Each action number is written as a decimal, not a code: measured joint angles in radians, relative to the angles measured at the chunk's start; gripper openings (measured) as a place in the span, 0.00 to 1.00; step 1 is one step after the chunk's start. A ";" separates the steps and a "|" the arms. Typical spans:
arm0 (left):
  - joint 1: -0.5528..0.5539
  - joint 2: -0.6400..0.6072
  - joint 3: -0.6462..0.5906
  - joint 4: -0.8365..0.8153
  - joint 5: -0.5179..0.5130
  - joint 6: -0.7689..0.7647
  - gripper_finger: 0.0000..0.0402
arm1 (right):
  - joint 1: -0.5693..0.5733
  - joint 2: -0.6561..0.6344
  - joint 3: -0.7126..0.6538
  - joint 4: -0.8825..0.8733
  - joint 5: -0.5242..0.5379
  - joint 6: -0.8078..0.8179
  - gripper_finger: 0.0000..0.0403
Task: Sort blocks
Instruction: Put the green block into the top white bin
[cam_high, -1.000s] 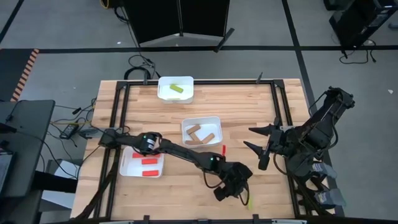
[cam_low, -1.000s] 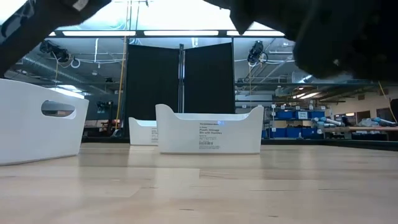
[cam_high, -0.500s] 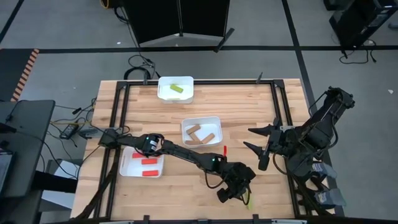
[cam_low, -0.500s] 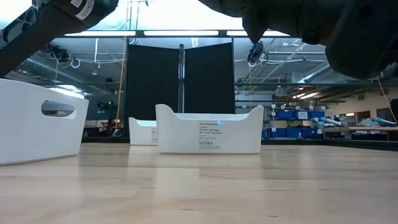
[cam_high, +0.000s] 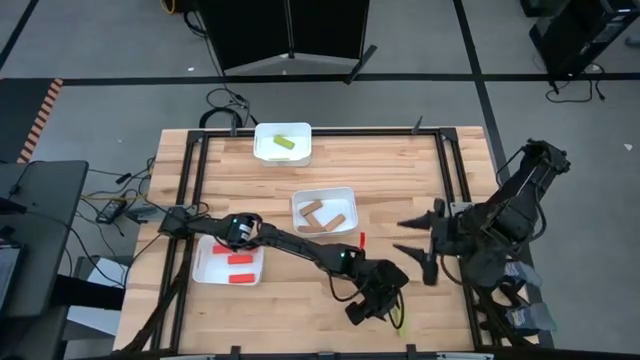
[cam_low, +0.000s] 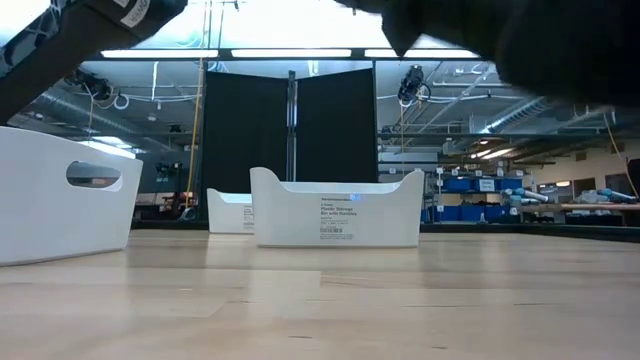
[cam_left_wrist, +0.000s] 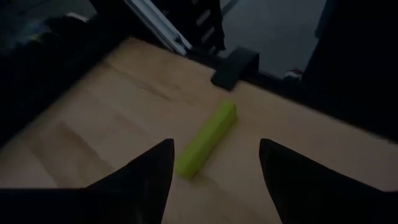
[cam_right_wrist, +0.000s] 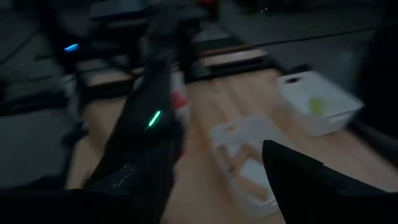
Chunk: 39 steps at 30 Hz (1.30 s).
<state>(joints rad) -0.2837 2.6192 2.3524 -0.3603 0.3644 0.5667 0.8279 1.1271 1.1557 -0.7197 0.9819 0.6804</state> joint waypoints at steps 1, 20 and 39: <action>0.002 -0.011 0.000 -0.018 -0.003 -0.007 0.60 | 0.016 0.000 0.000 0.000 -0.020 0.000 0.63; 0.066 -0.091 0.000 -0.182 -0.108 -0.106 0.18 | 0.371 0.223 0.000 -0.014 -0.283 0.508 0.09; 0.182 -0.242 0.000 -0.465 -0.115 -0.078 0.12 | 0.368 0.639 0.000 0.125 -0.565 0.922 0.01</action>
<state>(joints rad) -0.1013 2.3774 2.3524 -0.8253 0.2496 0.4887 1.1956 1.7665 1.1561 -0.5949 0.4171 1.6021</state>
